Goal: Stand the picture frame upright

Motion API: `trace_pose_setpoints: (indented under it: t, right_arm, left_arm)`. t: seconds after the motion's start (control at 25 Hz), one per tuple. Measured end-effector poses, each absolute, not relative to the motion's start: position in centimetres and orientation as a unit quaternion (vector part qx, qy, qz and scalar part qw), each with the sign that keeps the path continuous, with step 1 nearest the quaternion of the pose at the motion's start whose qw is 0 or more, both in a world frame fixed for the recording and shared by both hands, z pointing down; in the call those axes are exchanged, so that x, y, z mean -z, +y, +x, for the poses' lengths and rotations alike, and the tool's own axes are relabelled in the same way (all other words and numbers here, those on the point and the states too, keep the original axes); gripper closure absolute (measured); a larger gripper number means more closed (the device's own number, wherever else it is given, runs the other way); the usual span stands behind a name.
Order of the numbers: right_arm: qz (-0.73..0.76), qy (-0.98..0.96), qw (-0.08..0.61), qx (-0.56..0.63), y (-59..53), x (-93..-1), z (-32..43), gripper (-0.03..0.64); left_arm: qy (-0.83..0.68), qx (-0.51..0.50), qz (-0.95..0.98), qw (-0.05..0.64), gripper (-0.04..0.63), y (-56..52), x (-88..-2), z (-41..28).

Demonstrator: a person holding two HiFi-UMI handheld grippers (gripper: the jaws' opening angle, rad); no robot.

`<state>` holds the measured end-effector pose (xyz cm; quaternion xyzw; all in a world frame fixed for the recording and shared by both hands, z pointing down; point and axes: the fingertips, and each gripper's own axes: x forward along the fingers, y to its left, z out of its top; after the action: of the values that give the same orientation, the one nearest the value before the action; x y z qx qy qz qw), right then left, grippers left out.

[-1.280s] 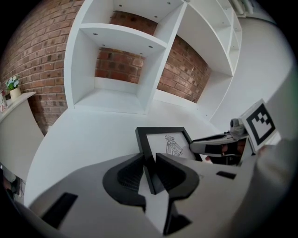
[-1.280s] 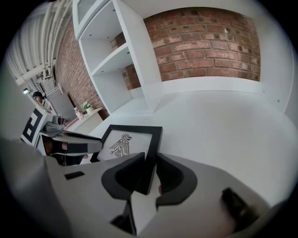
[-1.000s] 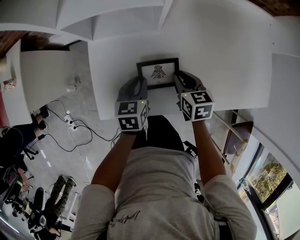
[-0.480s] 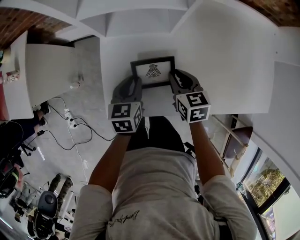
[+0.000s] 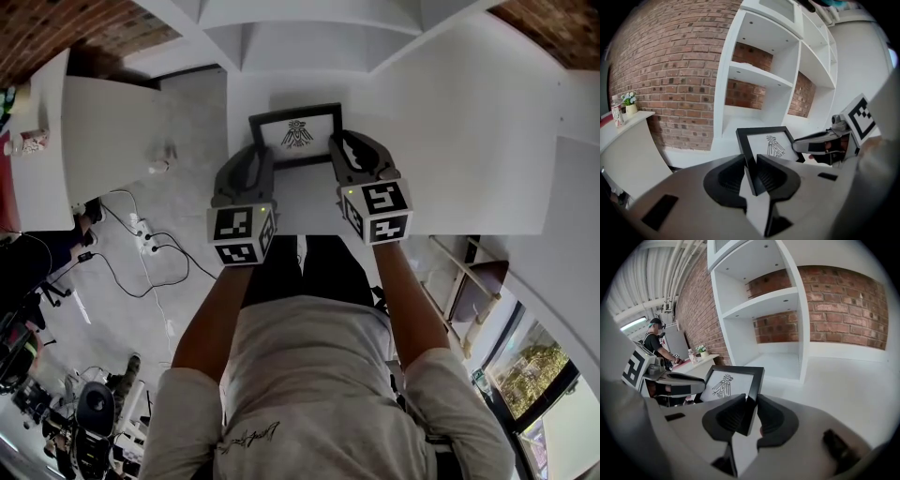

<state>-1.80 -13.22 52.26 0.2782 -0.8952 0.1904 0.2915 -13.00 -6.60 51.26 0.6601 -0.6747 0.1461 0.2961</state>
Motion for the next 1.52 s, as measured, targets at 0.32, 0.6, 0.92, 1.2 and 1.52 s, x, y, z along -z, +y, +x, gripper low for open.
trace_pose_setpoints:
  t: [0.32, 0.6, 0.92, 1.2, 1.52]
  right_arm:
    - [0.292, -0.904, 0.264, -0.167, -14.7, -51.4, -6.1, 0.528]
    - [0.305, -0.908, 0.249, -0.142, -16.4, -51.2, -9.4, 0.528]
    - [0.314, -0.909, 0.242, -0.130, -18.2, -51.3, -11.5, 0.528]
    - [0.323, -0.907, 0.239, -0.124, -19.4, -51.9, -12.1, 0.528]
    - [0.330, -0.905, 0.240, -0.125, -20.5, -52.5, -12.8, 0.528]
  left_arm:
    - [-0.683, -0.145, 0.672, 0.247, 0.506, -8.0, -50.0, -17.3]
    - [-0.685, -0.135, 0.682, 0.219, 0.505, -9.8, -49.9, -20.6]
    - [-0.683, -0.133, 0.691, 0.194, 0.505, -11.8, -50.0, -22.8]
    - [-0.687, -0.136, 0.690, 0.184, 0.505, -12.9, -50.7, -23.4]
    - [-0.688, -0.136, 0.692, 0.171, 0.505, -14.0, -51.0, -24.1]
